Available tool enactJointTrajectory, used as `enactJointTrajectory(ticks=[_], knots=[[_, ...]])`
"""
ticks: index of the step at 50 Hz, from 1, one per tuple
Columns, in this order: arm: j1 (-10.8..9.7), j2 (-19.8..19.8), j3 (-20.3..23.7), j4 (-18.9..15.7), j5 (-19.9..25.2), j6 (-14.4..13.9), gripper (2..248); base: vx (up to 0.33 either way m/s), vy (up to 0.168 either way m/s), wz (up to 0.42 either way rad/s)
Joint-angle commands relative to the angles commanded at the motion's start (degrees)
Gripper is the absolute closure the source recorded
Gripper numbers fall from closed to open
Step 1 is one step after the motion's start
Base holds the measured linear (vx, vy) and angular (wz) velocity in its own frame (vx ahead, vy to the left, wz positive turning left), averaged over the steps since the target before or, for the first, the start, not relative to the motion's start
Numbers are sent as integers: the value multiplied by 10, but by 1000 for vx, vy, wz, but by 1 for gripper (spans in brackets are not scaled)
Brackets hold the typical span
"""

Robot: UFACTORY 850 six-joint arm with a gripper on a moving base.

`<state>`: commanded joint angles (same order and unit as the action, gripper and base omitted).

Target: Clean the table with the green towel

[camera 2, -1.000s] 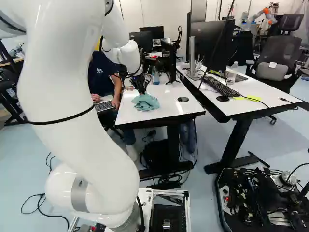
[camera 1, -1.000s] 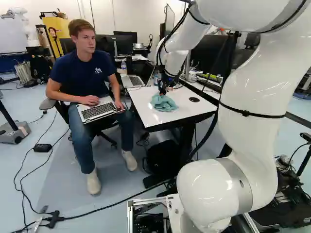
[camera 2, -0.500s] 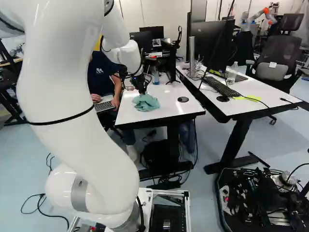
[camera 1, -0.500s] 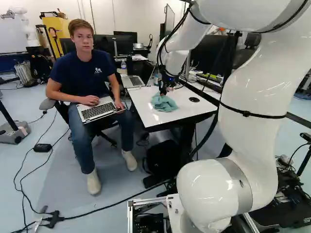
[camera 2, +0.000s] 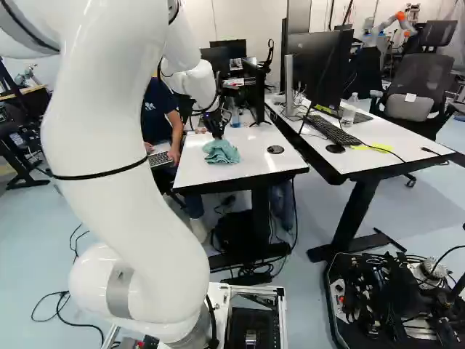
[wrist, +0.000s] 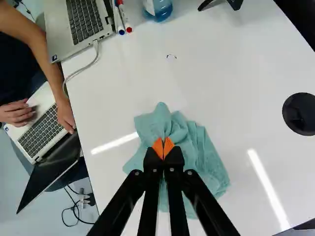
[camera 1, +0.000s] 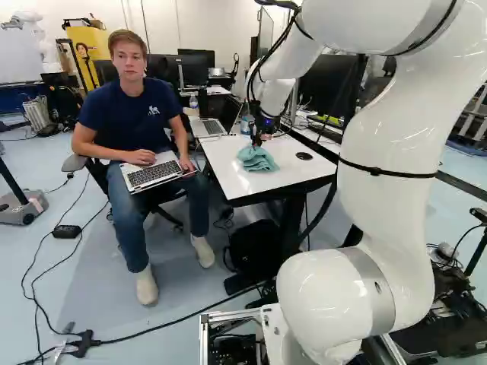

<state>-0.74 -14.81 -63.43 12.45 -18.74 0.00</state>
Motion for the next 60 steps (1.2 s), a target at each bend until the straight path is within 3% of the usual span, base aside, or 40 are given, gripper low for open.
enactJointTrajectory(ticks=[36, 60], knots=[[-22, -73, -90, 0, 0, 0, 228, 0, 0, 0], [-24, -132, -165, 0, 0, 0, 228, 0, 0, 0]])
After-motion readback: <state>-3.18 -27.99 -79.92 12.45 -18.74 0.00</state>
